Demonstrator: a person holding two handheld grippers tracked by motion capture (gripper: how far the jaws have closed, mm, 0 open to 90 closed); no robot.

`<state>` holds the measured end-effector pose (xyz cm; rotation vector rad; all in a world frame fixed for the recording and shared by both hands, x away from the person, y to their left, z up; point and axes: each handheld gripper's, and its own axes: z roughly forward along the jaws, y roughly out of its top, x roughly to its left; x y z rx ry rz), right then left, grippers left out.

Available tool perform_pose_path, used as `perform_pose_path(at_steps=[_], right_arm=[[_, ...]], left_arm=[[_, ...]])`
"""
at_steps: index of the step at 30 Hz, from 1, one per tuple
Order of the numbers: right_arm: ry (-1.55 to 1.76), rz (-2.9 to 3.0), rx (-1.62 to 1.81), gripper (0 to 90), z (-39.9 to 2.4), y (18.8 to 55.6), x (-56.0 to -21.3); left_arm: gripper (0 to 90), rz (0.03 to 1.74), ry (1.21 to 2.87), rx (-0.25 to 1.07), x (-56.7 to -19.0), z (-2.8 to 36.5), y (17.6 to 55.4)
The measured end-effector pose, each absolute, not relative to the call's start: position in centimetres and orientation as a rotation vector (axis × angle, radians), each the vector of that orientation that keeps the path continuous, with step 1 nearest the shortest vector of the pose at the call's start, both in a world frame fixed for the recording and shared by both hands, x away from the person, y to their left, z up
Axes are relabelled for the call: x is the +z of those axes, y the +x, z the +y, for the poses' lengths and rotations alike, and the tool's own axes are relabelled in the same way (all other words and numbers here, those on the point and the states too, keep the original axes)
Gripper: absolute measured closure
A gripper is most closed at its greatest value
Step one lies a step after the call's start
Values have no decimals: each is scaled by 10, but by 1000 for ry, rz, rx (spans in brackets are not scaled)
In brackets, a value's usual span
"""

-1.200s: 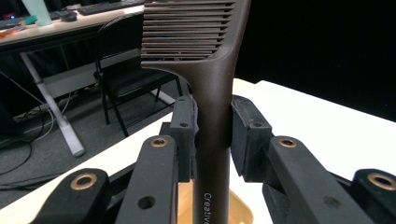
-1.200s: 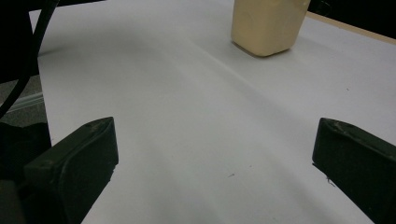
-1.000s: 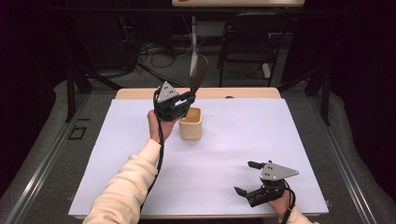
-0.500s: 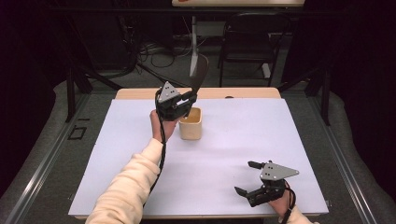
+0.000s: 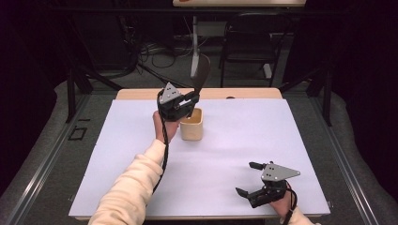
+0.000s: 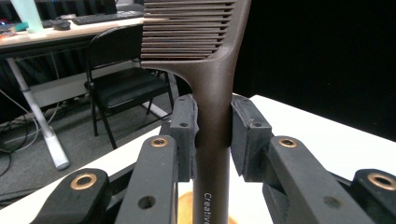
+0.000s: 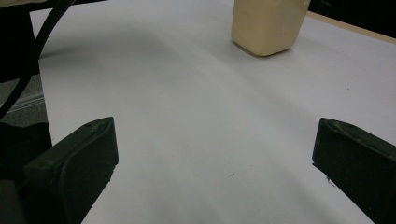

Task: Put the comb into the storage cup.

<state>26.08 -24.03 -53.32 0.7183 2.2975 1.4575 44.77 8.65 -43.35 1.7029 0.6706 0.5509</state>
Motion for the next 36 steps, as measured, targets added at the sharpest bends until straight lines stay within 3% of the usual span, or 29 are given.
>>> perform_pose_path(at_steps=[36], right_arm=[[713, 2296, 1464, 0, -241, 260, -533]], left_arm=[[729, 670, 1718, 551, -455, 87, 456]])
